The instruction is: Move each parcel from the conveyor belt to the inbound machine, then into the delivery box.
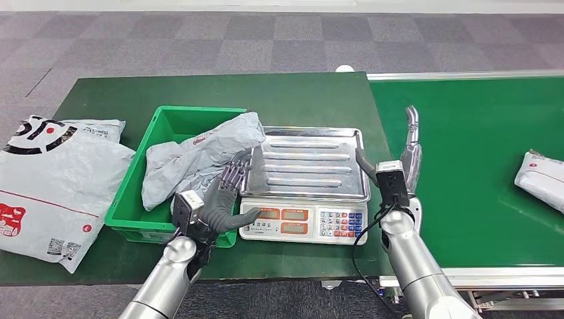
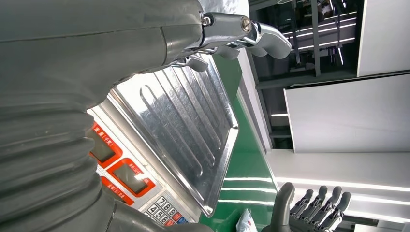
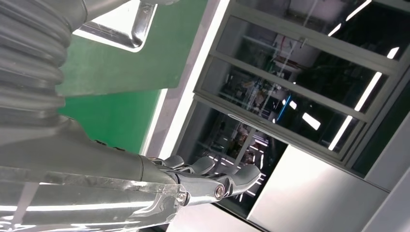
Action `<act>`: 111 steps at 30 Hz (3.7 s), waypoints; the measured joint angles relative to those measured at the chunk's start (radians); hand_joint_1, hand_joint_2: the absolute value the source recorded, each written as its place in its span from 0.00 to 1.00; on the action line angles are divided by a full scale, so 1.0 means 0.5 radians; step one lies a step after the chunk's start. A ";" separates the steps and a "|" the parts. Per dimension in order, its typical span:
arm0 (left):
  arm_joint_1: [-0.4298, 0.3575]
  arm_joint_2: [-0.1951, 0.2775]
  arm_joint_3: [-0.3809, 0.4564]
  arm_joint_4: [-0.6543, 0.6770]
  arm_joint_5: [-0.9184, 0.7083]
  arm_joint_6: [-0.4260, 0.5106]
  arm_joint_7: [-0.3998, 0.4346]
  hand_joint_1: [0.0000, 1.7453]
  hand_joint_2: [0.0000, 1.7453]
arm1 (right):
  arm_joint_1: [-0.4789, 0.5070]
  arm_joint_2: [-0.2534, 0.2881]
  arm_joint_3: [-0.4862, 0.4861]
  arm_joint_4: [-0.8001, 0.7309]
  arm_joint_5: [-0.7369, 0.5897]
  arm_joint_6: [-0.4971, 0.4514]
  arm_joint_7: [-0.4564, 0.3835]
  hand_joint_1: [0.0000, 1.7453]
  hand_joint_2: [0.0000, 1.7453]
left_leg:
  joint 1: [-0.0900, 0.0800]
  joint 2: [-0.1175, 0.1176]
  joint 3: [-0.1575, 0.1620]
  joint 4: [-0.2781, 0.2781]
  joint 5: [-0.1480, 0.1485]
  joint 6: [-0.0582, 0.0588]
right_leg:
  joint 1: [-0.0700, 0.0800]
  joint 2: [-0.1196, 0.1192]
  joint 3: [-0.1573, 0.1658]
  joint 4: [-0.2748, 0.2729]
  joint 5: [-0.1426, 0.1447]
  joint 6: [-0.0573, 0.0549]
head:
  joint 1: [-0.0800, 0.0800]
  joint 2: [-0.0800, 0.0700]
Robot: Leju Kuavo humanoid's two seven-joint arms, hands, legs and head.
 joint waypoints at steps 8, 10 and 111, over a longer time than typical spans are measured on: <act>0.001 0.001 0.000 -0.002 0.000 0.000 0.000 0.00 1.00 | -0.006 0.001 0.011 0.015 0.009 0.006 0.000 0.00 1.00 | 0.000 0.000 0.000 0.000 0.000 0.000 | 0.000 0.000 0.000 0.000 0.000 0.000 | 0.000 0.000; 0.003 0.003 0.000 -0.008 0.000 0.003 0.000 0.00 1.00 | -0.008 0.001 0.014 0.025 0.002 0.014 0.000 0.00 1.00 | 0.000 0.000 0.000 0.000 0.000 0.000 | 0.000 0.000 0.000 0.000 0.000 0.000 | 0.000 0.000; 0.013 0.002 0.000 -0.014 -0.019 0.016 0.000 0.00 1.00 | -0.030 0.001 0.033 0.089 -0.005 0.022 0.000 0.00 1.00 | 0.000 0.000 0.000 0.000 0.000 0.000 | 0.000 0.001 -0.001 0.000 0.000 0.000 | 0.000 0.000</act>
